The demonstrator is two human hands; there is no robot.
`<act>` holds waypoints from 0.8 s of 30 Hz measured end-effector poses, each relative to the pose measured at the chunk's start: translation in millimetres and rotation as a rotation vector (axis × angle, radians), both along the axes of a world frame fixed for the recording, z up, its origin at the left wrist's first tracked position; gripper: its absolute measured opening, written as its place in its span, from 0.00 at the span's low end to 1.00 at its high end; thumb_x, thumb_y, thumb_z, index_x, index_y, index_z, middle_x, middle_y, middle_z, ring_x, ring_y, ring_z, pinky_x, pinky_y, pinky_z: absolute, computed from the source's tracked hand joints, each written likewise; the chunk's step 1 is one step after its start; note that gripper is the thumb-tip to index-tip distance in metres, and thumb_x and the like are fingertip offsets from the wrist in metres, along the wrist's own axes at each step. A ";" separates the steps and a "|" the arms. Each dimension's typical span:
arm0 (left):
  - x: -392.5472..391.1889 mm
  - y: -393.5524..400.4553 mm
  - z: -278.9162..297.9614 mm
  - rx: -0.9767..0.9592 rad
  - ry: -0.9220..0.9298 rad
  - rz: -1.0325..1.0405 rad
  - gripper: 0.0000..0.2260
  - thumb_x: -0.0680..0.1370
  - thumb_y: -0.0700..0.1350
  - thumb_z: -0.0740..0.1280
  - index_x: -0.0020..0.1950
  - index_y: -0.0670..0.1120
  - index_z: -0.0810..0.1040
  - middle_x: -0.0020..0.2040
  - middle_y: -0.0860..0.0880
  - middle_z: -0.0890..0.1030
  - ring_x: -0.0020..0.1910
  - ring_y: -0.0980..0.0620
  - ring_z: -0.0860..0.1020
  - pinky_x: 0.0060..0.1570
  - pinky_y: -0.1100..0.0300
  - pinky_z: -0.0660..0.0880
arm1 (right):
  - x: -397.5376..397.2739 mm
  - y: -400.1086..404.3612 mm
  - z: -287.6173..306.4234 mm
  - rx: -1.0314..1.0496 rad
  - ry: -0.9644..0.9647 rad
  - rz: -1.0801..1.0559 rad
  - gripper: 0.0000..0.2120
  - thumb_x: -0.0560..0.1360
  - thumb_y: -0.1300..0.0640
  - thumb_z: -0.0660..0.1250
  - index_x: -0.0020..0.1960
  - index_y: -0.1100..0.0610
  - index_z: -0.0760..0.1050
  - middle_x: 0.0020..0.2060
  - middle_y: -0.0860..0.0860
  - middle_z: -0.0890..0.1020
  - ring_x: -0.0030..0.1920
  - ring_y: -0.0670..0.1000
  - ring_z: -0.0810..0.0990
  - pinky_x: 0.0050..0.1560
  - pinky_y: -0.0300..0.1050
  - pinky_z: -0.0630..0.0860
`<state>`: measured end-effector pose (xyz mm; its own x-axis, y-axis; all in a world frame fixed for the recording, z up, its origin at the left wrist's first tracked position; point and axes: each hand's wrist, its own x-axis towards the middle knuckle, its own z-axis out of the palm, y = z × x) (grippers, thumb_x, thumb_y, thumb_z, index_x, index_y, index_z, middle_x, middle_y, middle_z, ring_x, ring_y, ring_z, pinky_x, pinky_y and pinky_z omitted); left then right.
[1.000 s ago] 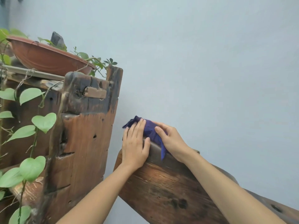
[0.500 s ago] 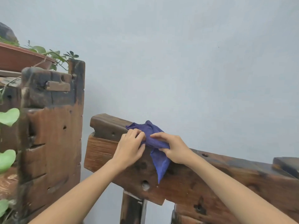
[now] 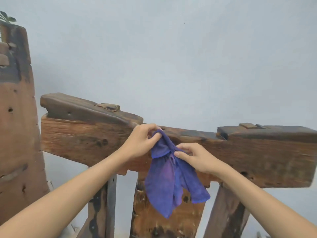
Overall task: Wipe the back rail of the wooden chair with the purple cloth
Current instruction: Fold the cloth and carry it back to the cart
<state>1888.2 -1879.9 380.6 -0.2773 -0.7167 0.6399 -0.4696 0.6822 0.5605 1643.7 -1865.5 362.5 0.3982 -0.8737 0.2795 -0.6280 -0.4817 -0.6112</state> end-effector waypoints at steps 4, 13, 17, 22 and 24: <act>-49.3 21.4 -8.2 0.174 0.029 -0.095 0.07 0.80 0.44 0.67 0.45 0.49 0.84 0.42 0.49 0.86 0.44 0.47 0.82 0.47 0.49 0.78 | -37.9 36.8 -20.2 0.073 -0.136 -0.020 0.09 0.84 0.53 0.66 0.62 0.51 0.82 0.57 0.46 0.87 0.59 0.45 0.84 0.63 0.54 0.80; -133.9 47.6 -34.3 0.546 0.036 -0.354 0.09 0.84 0.38 0.61 0.51 0.37 0.81 0.44 0.43 0.83 0.42 0.50 0.79 0.46 0.56 0.74 | -79.0 91.0 -48.8 0.105 -0.230 -0.083 0.13 0.79 0.53 0.73 0.62 0.50 0.81 0.53 0.45 0.87 0.52 0.43 0.85 0.54 0.38 0.80; -141.4 45.4 -39.2 0.713 0.171 -0.372 0.10 0.84 0.42 0.63 0.51 0.45 0.85 0.47 0.45 0.85 0.45 0.49 0.82 0.46 0.57 0.77 | -115.4 101.1 -82.1 0.177 0.116 -0.173 0.10 0.78 0.60 0.68 0.58 0.52 0.82 0.49 0.47 0.84 0.47 0.44 0.82 0.49 0.39 0.80; -156.6 41.4 -42.6 0.726 0.191 -0.379 0.09 0.82 0.44 0.67 0.52 0.44 0.87 0.49 0.46 0.88 0.45 0.53 0.85 0.41 0.64 0.80 | -126.7 110.1 -142.4 0.349 -0.021 -0.240 0.21 0.78 0.42 0.71 0.68 0.47 0.75 0.56 0.44 0.81 0.49 0.43 0.83 0.45 0.30 0.75; -167.9 45.1 -48.0 0.694 0.115 -0.371 0.08 0.81 0.45 0.69 0.51 0.48 0.89 0.50 0.49 0.88 0.48 0.55 0.86 0.43 0.65 0.80 | -122.4 108.6 -159.5 0.349 -0.053 -0.312 0.24 0.77 0.38 0.70 0.68 0.47 0.74 0.55 0.43 0.80 0.48 0.43 0.82 0.45 0.33 0.75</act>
<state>1720.2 -1834.8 332.6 -0.5353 -0.8361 0.1203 -0.1940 0.2603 0.9459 1521.4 -1757.0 203.0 0.0950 -0.9947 -0.0389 -0.6733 -0.0354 -0.7385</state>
